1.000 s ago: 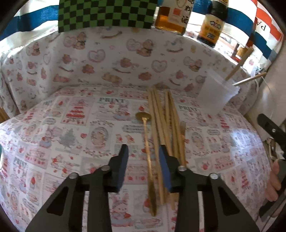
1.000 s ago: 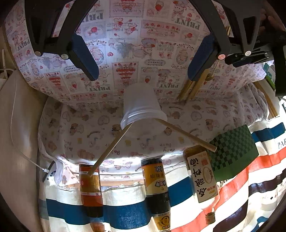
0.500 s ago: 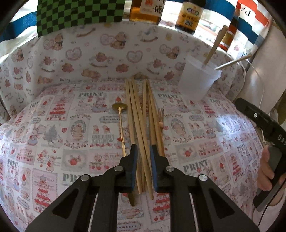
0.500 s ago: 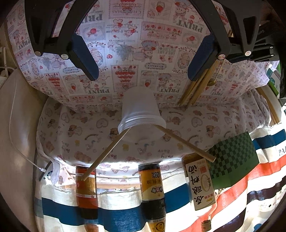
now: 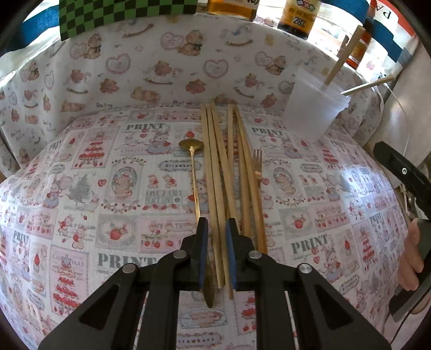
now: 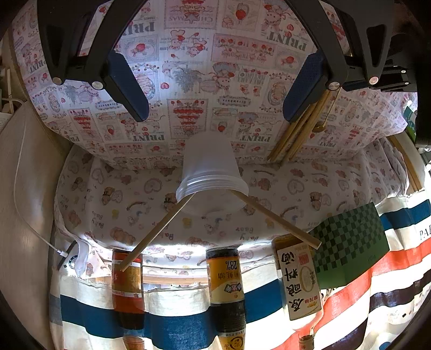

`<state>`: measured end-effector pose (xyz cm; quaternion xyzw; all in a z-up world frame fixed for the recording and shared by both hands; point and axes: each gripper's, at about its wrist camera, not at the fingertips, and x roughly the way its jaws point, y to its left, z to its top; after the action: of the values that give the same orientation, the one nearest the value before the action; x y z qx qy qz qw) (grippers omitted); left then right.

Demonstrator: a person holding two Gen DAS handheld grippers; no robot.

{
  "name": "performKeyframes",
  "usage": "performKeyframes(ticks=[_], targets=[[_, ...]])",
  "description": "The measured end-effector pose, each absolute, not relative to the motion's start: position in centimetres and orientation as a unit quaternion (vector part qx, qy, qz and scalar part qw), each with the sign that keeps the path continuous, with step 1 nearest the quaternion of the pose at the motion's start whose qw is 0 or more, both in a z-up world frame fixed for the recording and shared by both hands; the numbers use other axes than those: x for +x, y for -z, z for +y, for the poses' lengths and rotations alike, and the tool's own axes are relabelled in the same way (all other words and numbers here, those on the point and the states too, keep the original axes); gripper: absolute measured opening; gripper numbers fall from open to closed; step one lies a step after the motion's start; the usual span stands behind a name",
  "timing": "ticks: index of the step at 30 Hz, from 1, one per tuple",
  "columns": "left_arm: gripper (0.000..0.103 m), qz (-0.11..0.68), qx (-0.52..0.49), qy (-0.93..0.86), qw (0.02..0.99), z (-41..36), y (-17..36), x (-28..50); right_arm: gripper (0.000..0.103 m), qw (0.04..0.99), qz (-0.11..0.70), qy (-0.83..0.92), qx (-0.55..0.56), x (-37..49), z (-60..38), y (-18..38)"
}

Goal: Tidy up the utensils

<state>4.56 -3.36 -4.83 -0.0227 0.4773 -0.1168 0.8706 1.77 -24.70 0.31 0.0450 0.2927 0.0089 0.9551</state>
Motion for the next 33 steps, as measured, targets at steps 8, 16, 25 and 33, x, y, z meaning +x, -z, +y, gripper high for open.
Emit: performKeyframes(ticks=[8, 16, 25, 33], targets=[[0.01, 0.48, -0.031, 0.137, 0.866, -3.5, 4.9, 4.5, 0.101, 0.955, 0.294, -0.008, 0.043, 1.8, -24.6, -0.3], [0.01, 0.486, -0.027, 0.14, 0.862, -3.9, 5.0, 4.5, 0.101, 0.955, 0.295, -0.008, 0.042, 1.8, -24.6, -0.2], [0.004, 0.471, -0.03, 0.142, 0.87, -3.5, 4.3, 4.2, 0.101, 0.955, 0.296, -0.005, 0.036, 1.8, -24.6, -0.2], [0.001, 0.365, -0.088, 0.138, 0.916, -0.7, -0.2, 2.3, 0.101, 0.954, 0.3, -0.02, 0.024, 1.7, -23.7, 0.0]])
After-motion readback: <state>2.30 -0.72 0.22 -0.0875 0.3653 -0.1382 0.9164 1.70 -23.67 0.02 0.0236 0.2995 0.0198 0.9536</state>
